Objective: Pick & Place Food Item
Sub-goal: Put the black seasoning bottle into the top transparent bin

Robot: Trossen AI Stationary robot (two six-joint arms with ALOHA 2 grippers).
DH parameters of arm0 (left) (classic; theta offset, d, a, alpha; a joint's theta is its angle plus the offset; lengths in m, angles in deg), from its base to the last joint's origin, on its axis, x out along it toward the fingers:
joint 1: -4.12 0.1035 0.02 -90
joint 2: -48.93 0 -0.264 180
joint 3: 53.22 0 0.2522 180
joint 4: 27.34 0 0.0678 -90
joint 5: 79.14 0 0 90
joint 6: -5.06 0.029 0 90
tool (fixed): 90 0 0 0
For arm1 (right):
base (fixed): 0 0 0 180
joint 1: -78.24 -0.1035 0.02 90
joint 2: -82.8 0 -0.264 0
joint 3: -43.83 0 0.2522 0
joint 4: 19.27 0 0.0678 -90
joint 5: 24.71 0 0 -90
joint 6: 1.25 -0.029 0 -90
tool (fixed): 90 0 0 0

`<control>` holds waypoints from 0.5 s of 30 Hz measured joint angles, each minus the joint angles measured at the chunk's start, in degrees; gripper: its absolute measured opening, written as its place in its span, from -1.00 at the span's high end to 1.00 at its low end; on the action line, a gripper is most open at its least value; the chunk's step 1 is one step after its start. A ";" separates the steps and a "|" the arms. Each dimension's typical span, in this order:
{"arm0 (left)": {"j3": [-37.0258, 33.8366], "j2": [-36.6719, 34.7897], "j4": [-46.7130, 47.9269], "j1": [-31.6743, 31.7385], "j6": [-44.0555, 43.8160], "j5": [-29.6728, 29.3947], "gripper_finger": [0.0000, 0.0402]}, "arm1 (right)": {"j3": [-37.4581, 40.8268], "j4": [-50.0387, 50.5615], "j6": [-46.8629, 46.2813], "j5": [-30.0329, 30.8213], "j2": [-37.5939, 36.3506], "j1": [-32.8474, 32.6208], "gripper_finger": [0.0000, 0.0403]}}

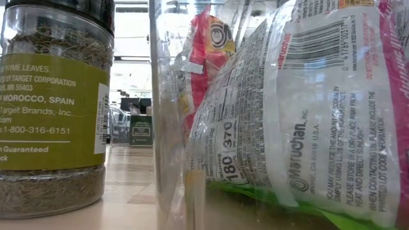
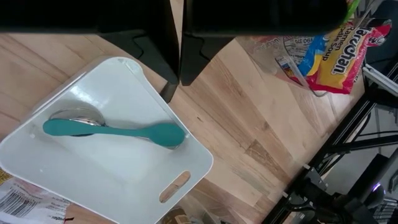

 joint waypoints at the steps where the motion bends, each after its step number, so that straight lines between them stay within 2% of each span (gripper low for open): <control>1: 0.00 0.00 -0.73 0.06 0.02 0.43 1.00 | 0.00 0.00 0.00 0.01 0.00 -0.02 0.96; 7: 0.22 1.95 -2.86 0.70 0.13 2.39 1.00 | 0.00 0.00 0.00 -0.01 -0.01 -0.02 0.96; 15: 9.22 9.64 0.12 1.27 4.19 2.52 1.00 | 0.00 0.00 0.00 -0.01 0.01 0.00 0.96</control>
